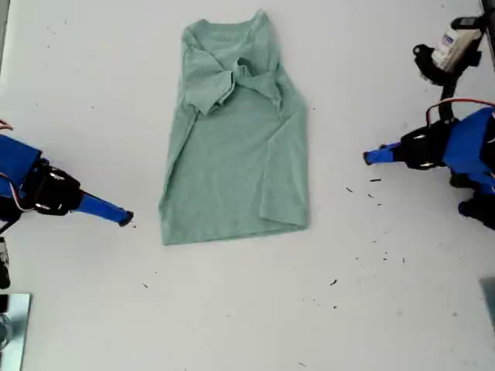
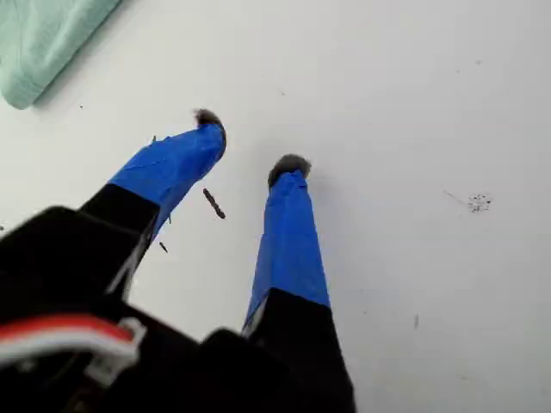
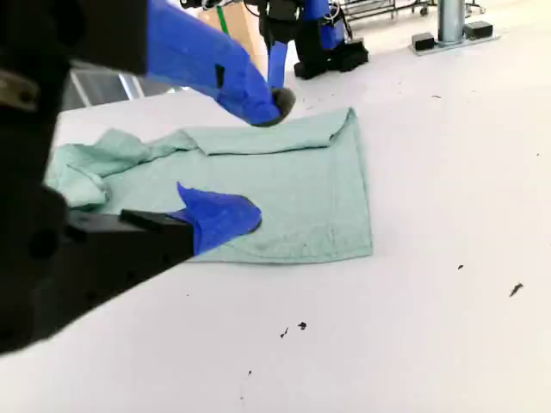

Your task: Fold t shirt

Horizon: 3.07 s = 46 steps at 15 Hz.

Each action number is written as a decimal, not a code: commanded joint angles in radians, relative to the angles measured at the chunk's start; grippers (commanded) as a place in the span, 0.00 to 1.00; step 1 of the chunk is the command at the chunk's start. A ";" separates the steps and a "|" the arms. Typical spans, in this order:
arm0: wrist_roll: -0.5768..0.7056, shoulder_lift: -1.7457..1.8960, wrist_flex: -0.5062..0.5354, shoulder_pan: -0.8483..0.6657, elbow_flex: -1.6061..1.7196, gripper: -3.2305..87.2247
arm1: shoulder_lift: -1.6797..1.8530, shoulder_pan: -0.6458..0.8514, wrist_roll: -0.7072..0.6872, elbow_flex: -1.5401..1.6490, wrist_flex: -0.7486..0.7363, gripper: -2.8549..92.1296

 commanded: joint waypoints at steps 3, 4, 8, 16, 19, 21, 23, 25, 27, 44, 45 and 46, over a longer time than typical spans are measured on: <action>0.005 0.008 -0.017 -0.127 0.012 0.19 | 0.011 0.002 -0.015 0.048 0.002 0.17; 0.005 0.008 -0.017 -0.183 0.011 0.19 | 0.011 0.002 -0.015 0.048 0.002 0.17; -0.107 0.009 -0.002 -0.236 -0.011 0.03 | 0.011 0.000 0.006 0.048 0.002 0.17; -0.411 -0.522 0.083 -0.055 -0.520 0.03 | 0.012 -0.048 0.477 0.035 0.025 0.05; -0.437 -1.123 0.491 -0.044 -1.195 0.03 | 0.012 -0.060 0.462 0.035 0.025 0.05; -0.365 -1.342 0.541 -0.046 -1.419 0.03 | 0.012 -0.052 0.454 0.037 0.023 0.05; -0.285 -1.502 0.545 -0.060 -1.531 0.03 | 0.012 -0.061 0.446 0.040 0.017 0.05; -0.199 -1.539 0.541 -0.080 -1.592 0.19 | 0.012 -0.074 0.446 0.041 0.014 0.05; -0.199 -1.546 0.538 -0.081 -1.594 0.34 | 0.012 -0.087 0.448 0.041 0.014 0.05; -0.210 -1.901 -0.258 -0.160 -0.934 0.03 | 0.011 -0.218 0.492 0.041 0.014 0.05; -0.216 -1.894 -0.244 -0.155 -0.945 0.03 | 0.011 -0.216 0.489 0.041 0.014 0.05; -0.227 -1.879 -0.241 -0.149 -0.948 0.03 | 0.011 -0.215 0.489 0.041 0.014 0.05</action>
